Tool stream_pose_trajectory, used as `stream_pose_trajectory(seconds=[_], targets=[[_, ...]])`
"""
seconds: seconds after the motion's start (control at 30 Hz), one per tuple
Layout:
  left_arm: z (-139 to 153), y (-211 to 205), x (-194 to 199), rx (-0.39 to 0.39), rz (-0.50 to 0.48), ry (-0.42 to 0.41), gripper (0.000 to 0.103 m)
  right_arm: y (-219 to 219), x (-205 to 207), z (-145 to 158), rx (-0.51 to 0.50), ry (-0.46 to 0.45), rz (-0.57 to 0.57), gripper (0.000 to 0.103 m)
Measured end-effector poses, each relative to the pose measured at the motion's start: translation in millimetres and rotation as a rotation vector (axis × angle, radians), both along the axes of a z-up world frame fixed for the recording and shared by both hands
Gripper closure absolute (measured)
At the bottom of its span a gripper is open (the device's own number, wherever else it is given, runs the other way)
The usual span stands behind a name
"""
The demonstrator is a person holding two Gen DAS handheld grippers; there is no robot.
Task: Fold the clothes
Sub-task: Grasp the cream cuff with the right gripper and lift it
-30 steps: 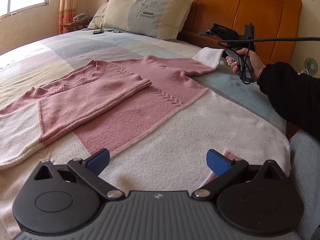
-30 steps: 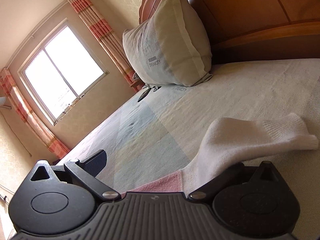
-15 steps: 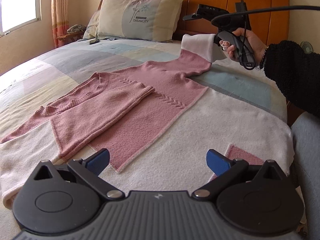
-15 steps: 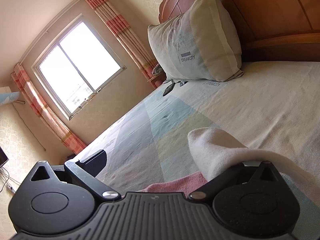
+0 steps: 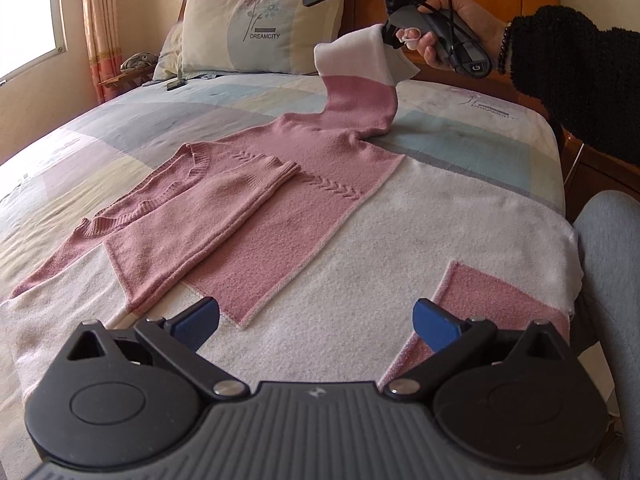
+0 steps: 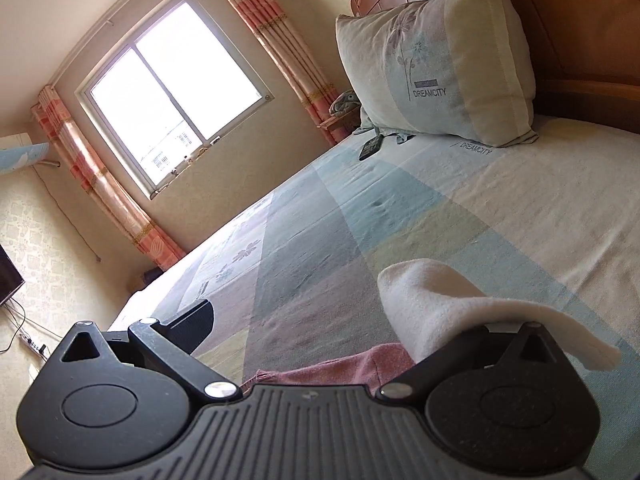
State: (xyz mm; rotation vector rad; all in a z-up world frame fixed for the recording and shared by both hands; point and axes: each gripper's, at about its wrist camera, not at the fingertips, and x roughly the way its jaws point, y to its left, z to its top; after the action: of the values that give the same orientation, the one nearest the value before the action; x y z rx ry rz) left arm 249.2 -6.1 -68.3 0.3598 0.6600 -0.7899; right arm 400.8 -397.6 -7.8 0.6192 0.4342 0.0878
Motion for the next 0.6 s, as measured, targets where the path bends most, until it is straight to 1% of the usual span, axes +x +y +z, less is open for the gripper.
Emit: stream_pose_trajectory(seconds=[0.23,0.6], targets=[[-0.4,7.1,-4.6,0.012,0.007,-0.007,0.001,42.6,19.0,16.0,-0.053,0.032,0.106,0.000],[6.5,19.1,-3.1,-0.015,0.035,-0.012,0.001,89.4,35.1,35.1,-0.042,0.022,0.203,0.000]])
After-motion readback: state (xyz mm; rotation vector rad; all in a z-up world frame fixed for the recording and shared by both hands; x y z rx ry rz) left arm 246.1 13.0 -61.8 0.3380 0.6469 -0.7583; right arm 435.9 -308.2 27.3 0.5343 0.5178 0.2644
